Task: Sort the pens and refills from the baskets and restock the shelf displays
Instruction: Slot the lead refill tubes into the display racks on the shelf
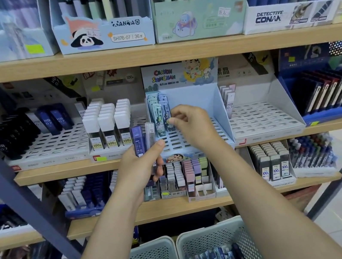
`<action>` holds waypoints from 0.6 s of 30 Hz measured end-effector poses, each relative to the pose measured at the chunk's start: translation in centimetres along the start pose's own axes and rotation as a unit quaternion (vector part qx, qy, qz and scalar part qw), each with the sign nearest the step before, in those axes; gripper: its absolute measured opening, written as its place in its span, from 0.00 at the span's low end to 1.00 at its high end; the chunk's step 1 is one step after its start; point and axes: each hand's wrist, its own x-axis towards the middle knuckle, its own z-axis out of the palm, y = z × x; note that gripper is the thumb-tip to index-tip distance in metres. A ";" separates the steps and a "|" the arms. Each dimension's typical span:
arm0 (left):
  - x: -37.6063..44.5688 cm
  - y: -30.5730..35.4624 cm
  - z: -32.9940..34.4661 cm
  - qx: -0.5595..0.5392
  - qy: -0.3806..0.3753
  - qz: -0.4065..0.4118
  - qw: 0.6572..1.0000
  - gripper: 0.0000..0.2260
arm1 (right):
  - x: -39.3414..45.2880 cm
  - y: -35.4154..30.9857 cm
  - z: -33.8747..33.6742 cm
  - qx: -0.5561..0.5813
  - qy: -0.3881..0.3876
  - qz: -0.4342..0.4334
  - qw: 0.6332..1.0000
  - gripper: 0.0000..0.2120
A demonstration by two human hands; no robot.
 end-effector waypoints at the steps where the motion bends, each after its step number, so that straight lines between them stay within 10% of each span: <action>1: 0.0 0.0 0.0 0.000 -0.001 0.000 1.000 0.07 | 0.1 0.0 -0.1 0.006 0.015 0.009 1.000 0.04; 10: -0.3 0.9 0.2 0.002 -0.062 0.009 0.998 0.08 | -0.5 -1.6 -2.4 -0.041 0.042 0.025 0.998 0.10; 18: -0.7 1.7 2.6 0.020 -0.063 0.056 0.996 0.05 | -3.1 -5.6 -5.6 0.096 -0.195 0.087 0.972 0.17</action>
